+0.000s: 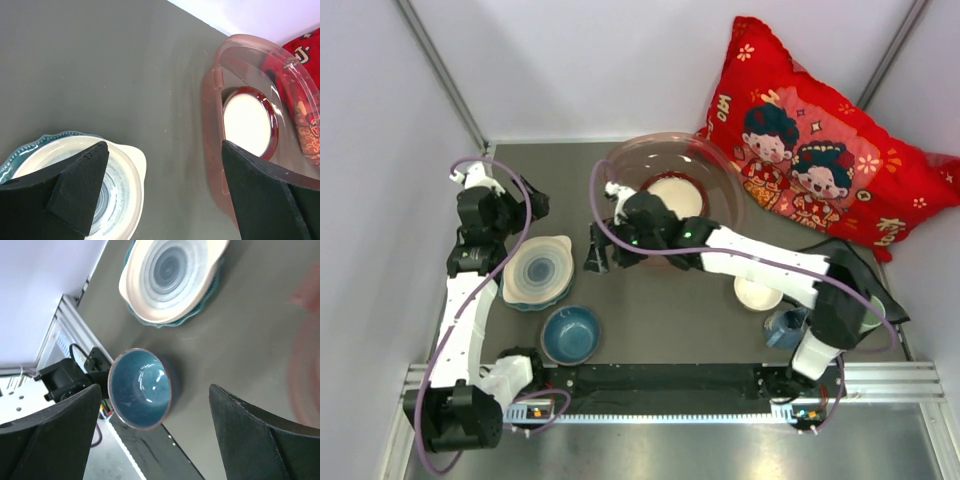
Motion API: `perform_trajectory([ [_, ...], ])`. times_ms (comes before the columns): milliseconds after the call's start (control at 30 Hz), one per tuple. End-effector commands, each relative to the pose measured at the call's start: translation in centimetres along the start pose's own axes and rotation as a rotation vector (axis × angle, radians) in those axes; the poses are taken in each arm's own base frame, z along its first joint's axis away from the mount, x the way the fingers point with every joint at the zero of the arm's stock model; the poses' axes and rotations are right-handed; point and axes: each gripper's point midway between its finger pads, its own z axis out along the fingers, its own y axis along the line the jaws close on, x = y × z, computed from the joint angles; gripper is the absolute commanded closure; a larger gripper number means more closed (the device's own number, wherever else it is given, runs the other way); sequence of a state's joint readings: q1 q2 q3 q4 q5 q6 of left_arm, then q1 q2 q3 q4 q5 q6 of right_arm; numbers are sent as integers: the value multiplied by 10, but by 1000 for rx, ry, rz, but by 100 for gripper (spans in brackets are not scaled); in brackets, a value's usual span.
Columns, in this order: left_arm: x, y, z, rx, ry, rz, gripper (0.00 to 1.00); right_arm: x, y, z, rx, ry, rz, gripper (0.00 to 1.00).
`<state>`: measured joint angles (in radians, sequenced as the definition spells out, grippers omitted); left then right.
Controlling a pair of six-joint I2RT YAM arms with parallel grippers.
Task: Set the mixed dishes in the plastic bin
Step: Pick up the plate at the center of the board.
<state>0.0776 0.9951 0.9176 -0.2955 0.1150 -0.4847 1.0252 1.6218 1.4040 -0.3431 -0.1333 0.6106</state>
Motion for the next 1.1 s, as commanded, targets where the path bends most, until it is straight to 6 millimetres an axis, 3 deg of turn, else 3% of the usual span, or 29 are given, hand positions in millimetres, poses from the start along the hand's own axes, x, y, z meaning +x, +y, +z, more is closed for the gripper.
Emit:
perform_trajectory([
  [0,4,-2,-6,32,-6,-34,1,-6,43,31,-158,34,15,13],
  [167,14,3,-13,12,4,-44,1,-10,52,61,-202,64,26,13],
  [200,13,6,-13,0,4,-38,1,-3,47,74,-191,87,40,13],
  [533,5,14,-14,-63,-22,-56,1,6,26,130,-202,98,216,13],
  [900,4,12,-18,-52,-38,-75,1,9,4,161,-165,84,310,13],
  [1067,6,9,-21,-35,-35,-76,1,1,-10,167,-121,57,334,14],
])
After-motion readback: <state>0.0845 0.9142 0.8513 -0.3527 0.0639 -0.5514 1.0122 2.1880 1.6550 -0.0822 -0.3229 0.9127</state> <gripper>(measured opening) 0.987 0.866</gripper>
